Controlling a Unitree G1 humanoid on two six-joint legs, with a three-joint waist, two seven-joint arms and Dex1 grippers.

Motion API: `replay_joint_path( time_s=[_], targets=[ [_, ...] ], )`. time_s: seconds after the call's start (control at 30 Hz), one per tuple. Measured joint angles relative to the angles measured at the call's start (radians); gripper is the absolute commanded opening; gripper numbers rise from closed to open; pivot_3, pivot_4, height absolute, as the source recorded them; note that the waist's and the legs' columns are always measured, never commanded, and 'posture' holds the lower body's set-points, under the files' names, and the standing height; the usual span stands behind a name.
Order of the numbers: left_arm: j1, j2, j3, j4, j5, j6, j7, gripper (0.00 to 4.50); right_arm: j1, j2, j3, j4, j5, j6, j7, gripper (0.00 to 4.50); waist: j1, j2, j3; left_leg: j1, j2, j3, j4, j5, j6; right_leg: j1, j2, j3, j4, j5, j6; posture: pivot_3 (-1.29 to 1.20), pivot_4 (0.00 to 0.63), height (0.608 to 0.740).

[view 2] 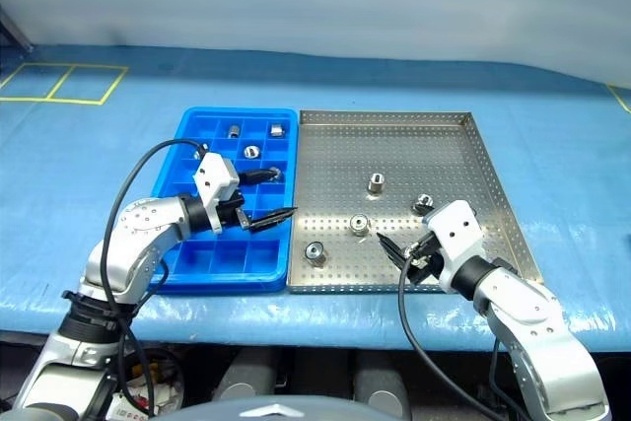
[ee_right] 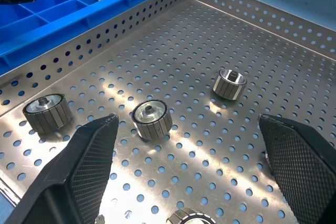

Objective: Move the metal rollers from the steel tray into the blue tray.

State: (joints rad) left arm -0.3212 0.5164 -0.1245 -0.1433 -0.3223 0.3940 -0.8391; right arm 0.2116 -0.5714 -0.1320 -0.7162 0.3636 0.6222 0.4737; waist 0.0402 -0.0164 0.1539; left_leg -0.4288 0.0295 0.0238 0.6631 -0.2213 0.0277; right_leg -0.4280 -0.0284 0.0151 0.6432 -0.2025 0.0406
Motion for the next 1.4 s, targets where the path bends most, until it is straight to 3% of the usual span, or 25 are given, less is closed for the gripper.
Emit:
replay_joint_path(
  time_s=[0.97,1.23,1.4],
  targets=[
    [-0.006,0.011,0.000,-0.001,-0.003,0.018,-0.020,4.50,0.010,0.012,0.002,0.002,-0.001,0.019,-0.014,4.48,0.000,0.000,0.000,0.000,0.000,0.000,0.000,0.000,0.000,0.000,0.000,0.000,0.000,0.000,0.000,0.09,0.150,0.740],
    [-0.123,0.002,-0.017,0.025,0.001,0.063,-0.053,4.50,0.041,0.030,0.005,-0.006,-0.004,0.019,-0.034,4.48,-0.001,0.000,0.000,0.000,-0.002,0.000,0.001,0.000,0.000,0.001,0.000,0.000,0.000,0.000,0.000,0.06,0.150,0.740],
    [-0.253,-0.037,-0.124,0.095,0.049,0.143,-0.051,4.50,0.063,0.060,0.003,-0.036,-0.002,0.018,-0.055,4.48,-0.005,0.000,0.000,0.000,-0.003,0.001,0.002,0.000,0.000,0.001,0.001,0.000,0.000,0.000,0.000,0.03,0.150,0.740]
  ],
)
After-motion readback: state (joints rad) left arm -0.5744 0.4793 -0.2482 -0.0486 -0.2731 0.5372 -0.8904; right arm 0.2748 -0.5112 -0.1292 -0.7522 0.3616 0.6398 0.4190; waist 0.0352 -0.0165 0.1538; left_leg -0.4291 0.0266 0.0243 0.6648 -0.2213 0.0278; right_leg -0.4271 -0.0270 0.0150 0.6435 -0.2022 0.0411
